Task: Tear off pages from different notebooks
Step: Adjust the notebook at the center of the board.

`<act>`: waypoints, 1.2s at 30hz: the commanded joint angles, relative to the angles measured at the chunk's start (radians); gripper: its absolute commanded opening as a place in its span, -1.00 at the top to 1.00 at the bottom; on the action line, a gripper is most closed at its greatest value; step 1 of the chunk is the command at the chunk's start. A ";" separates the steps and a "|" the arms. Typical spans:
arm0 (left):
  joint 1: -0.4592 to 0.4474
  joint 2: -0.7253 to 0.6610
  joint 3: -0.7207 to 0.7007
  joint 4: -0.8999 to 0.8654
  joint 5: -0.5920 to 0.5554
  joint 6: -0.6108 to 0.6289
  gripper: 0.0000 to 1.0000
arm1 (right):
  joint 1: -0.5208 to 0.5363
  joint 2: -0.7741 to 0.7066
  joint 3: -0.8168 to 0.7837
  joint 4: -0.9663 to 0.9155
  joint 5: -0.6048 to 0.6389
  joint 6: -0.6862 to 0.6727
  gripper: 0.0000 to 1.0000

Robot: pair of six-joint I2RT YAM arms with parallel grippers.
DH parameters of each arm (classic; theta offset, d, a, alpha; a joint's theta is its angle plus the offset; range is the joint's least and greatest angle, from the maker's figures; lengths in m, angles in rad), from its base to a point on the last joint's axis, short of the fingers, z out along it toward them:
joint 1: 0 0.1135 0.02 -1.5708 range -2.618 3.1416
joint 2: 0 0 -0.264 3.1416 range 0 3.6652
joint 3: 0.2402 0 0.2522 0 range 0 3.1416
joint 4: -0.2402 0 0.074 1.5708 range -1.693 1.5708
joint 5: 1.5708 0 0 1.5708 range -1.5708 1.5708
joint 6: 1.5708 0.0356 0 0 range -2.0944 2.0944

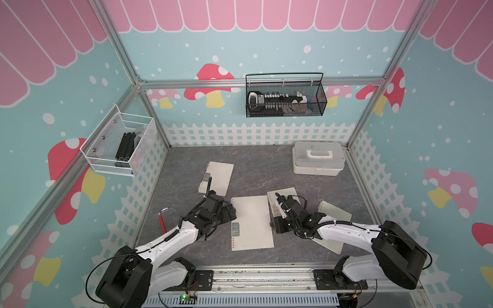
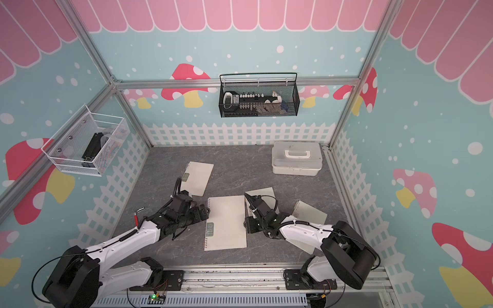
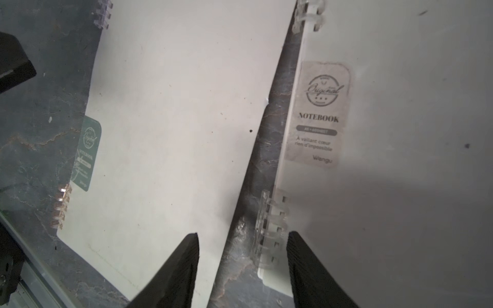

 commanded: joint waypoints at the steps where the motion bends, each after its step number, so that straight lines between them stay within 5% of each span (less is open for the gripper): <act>1: -0.004 0.037 -0.009 0.069 0.033 -0.033 -0.97 | 0.021 0.048 0.039 0.032 0.018 0.042 -0.09; 17: -0.004 0.230 0.005 0.262 0.198 -0.057 -0.73 | 0.034 0.201 0.137 0.051 0.031 0.058 0.17; 36: 0.021 0.106 -0.034 0.187 0.153 -0.024 -0.74 | -0.200 -0.047 -0.028 -0.196 0.194 -0.032 0.29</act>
